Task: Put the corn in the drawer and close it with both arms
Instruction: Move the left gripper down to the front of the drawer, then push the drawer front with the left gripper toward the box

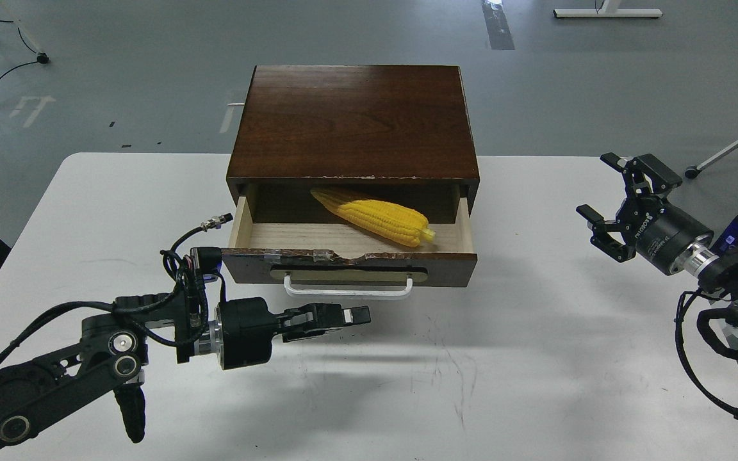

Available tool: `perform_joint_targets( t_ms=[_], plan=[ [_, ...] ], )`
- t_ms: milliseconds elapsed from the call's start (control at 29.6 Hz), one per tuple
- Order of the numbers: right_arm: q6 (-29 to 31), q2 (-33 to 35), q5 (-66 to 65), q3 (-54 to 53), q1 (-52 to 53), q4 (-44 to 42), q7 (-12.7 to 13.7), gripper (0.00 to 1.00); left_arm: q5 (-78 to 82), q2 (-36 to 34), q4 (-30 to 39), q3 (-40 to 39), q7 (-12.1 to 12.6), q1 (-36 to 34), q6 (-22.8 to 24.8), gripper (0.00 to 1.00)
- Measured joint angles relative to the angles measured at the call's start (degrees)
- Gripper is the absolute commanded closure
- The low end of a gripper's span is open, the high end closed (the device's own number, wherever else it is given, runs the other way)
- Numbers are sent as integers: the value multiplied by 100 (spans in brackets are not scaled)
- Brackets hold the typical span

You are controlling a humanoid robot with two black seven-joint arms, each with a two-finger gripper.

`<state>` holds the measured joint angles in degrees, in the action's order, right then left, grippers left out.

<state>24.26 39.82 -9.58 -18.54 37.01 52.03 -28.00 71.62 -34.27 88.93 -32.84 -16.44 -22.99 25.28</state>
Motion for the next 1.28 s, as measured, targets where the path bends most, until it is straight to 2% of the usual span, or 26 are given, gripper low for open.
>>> perform_joint_targets(
  t_ms=[1283],
  plan=[
    [0,-35,-9,9,-108,18,0,0,-22,80,-577,-259,-11,-54,-398,100]
  ],
)
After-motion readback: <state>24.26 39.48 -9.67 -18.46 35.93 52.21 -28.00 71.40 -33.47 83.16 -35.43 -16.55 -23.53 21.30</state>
